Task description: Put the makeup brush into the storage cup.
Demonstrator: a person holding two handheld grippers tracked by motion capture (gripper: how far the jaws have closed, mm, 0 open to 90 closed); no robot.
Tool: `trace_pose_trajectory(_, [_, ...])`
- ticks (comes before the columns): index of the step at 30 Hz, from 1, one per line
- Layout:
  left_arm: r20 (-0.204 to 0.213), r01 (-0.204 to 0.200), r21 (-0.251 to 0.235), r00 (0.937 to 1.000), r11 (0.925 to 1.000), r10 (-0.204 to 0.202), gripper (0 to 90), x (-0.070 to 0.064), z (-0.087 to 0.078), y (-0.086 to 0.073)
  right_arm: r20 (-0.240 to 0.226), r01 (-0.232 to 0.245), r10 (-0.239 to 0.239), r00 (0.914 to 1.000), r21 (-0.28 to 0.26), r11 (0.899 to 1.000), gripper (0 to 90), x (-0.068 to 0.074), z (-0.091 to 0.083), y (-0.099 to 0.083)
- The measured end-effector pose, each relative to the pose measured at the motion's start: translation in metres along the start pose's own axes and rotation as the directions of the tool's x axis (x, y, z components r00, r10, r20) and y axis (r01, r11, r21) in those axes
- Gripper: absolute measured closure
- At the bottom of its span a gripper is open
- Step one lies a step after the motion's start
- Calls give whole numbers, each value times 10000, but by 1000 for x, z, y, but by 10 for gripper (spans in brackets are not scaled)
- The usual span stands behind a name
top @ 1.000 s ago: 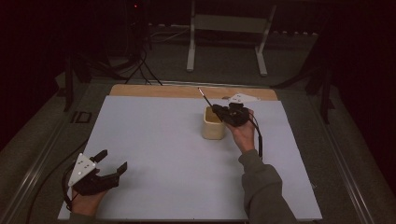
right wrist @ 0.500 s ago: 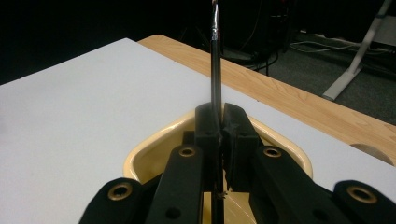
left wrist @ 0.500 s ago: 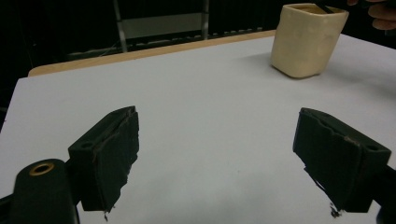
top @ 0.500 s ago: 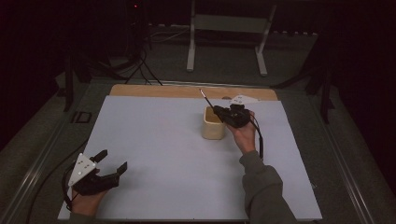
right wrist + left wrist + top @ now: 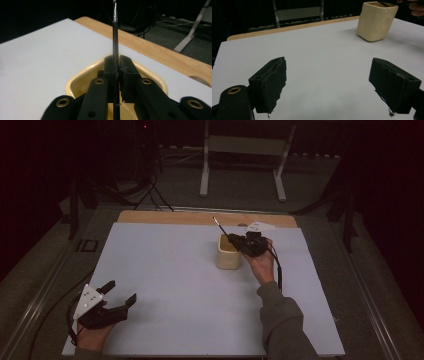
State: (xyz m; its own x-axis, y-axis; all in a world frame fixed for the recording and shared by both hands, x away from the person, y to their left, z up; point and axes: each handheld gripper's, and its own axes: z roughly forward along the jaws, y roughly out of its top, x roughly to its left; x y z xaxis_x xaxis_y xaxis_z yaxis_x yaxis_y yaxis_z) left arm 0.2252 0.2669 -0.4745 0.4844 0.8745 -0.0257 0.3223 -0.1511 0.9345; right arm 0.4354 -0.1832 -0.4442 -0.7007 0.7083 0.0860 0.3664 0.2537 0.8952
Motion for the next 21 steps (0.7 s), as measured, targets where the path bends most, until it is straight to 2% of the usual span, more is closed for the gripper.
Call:
trace_pose_trajectory(1, [3,4,2,10000,10000,-4,155,0,0,0,24,-81,81,10000,9,10000,535,0,1,0])
trace_pose_trajectory(3, [-3,-7,6,10000,10000,7,155,0,0,0,357,-104,109,9993,-147,9998,327,1,1,-1])
trace_pose_trajectory(6, [-1,-3,3,10000,10000,3,155,0,0,0,390,-124,134,9992,-255,9996,285,2,0,0])
trace_pose_trajectory(12, [-3,-4,0,10000,10000,4,155,0,0,0,523,-94,102,9986,-164,9998,273,1,-1,0])
trace_pose_trajectory(17, [-1,-3,0,10000,10000,3,155,0,0,0,501,-38,45,9987,-135,9999,258,0,-4,0])
trace_pose_trajectory(21, [-3,2,6,10000,10000,-2,155,0,0,0,418,-67,73,9991,-153,9999,208,0,-5,1])
